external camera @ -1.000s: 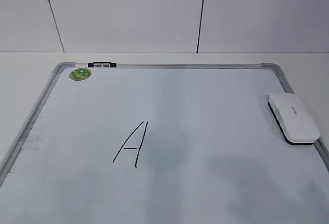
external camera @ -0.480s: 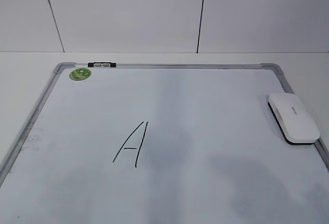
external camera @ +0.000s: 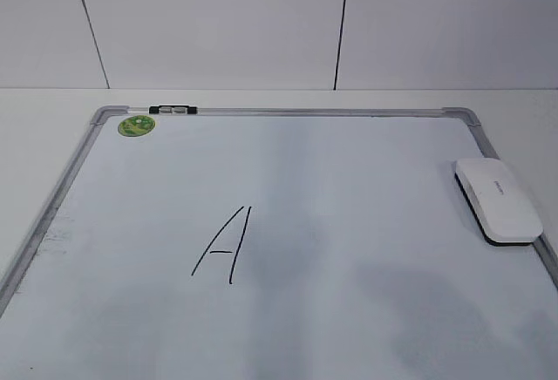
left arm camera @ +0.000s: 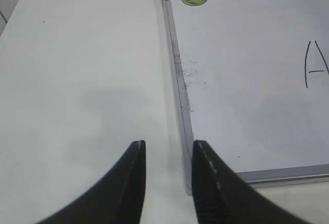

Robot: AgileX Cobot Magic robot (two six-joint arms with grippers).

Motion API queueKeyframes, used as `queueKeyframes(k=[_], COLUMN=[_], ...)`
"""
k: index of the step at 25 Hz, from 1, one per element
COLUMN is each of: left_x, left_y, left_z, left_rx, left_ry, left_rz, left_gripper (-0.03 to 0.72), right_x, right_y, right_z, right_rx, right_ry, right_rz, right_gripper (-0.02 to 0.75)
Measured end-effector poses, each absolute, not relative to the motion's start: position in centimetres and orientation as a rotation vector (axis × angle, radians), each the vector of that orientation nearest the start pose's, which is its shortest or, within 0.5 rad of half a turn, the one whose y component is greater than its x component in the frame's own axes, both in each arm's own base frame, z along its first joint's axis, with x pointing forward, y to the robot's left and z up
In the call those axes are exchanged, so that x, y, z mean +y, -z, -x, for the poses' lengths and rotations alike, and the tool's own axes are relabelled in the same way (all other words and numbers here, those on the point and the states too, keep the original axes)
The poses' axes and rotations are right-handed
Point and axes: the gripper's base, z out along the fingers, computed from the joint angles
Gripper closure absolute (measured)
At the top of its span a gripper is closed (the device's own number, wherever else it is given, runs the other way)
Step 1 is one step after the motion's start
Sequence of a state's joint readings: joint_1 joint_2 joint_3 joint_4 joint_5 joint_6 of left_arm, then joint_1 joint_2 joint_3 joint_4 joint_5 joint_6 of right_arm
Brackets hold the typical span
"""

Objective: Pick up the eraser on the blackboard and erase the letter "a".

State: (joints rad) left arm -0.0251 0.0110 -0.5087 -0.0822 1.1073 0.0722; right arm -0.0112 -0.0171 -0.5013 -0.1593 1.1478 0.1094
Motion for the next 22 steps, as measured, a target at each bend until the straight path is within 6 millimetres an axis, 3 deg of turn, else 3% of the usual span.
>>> queueKeyframes(k=[22], left_x=[-0.65], left_y=[-27.62], left_z=[0.65], left_rx=[2.088], left_ry=[0.071], left_rz=[-0.108], left_gripper=[0.454], right_x=[-1.3], right_y=[-27.14], right_z=[1.22], right_rx=[2.1], right_ry=[0.134], right_rz=[-0.144], right_gripper=[0.198])
